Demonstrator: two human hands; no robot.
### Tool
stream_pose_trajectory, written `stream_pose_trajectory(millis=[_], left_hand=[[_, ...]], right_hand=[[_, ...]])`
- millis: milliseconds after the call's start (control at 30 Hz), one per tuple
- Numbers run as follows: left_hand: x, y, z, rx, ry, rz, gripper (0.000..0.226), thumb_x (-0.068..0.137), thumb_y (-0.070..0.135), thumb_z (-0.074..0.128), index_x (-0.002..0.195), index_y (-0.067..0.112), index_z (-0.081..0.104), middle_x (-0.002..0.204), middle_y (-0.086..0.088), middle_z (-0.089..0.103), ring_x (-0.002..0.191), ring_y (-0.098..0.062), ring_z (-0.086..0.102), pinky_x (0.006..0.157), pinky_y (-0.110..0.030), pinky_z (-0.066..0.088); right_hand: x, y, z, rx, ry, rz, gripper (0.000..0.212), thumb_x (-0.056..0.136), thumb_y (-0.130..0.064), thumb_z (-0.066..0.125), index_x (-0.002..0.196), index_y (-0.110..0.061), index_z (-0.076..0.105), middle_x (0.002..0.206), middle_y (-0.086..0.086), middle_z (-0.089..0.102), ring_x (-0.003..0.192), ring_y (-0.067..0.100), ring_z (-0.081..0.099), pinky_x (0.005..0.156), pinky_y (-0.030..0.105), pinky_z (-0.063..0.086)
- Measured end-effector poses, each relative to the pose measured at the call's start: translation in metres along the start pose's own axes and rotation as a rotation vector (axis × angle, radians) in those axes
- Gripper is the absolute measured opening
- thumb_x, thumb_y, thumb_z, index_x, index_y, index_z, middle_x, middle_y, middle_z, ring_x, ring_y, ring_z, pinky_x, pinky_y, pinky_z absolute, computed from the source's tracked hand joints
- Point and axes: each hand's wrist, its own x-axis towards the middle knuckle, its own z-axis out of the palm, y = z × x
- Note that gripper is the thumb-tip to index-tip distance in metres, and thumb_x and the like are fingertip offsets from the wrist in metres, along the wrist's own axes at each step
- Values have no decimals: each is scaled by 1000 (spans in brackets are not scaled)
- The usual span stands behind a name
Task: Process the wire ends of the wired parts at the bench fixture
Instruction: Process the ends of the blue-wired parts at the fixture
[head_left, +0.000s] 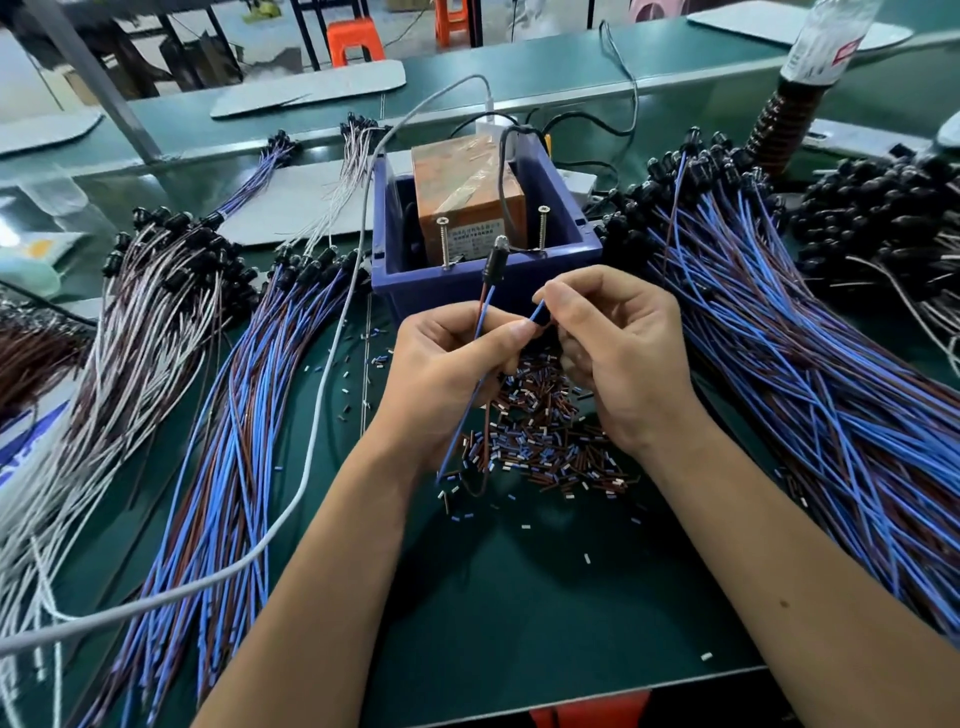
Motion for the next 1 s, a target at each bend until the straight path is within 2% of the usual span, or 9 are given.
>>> stream_pose_trajectory(millis=[200,333,433,567,667,733,800,867,1000], left_hand=[[0,2,-1,-2,-28,85,8,87,14,76,80,11,77,57,-3,55,43,-8,38,42,-16,30],[-2,2,-3,44,-21,109,12,87,11,74,75,13,76,55,-3,55,42,-10,36,42,-17,28],[-2,4,-7,25,42,117,13,86,11,72,75,14,76,55,-3,56,41,-10,36,42,-17,29],[1,3,-7,-64,170,129,10,89,13,71,81,11,76,59,-2,59,45,-12,35,45,-21,24],[-1,0,0,-73,207,150,11,91,10,71,80,10,75,61,-1,62,49,-11,46,48,-19,34],[-2,-2,4,-78,211,163,13,92,5,71,80,8,74,62,-2,63,54,-10,56,57,-19,48],[-2,-3,7,-25,225,194,14,93,3,71,80,8,75,64,-2,65,60,-12,60,64,-22,51],[-3,-4,10,42,236,266,15,93,2,70,81,8,75,66,-2,68,63,-12,63,66,-23,52],[-9,-9,21,245,356,463,9,95,7,71,88,9,76,76,-1,75,69,-16,70,68,-30,57]], right_hand=[[-2,0,1,65,-2,-22,14,99,-11,66,86,-10,72,51,-2,40,41,9,29,41,24,22],[0,-5,-2,123,65,8,15,100,-8,63,86,-10,66,62,2,47,45,9,35,38,20,27],[6,-11,-14,182,164,4,20,103,-7,58,84,-12,60,68,1,51,44,8,35,35,20,25],[-1,0,-7,23,51,-3,19,98,-24,71,85,-10,69,63,0,56,39,8,38,36,18,27],[-5,9,5,-3,-31,22,17,91,-30,72,92,-15,77,64,-1,59,39,8,39,37,16,28],[-5,10,8,14,-54,1,10,95,-17,71,99,-10,77,62,-8,62,40,2,46,37,15,34],[-6,10,10,90,-67,-13,10,98,0,65,105,3,71,61,-12,66,43,-2,55,45,7,41],[-6,9,10,168,-60,9,10,97,7,62,104,4,68,61,-10,67,44,-2,58,47,6,43],[-3,6,8,148,-17,37,12,96,-6,69,93,-15,76,65,-4,65,41,5,42,37,16,30]])
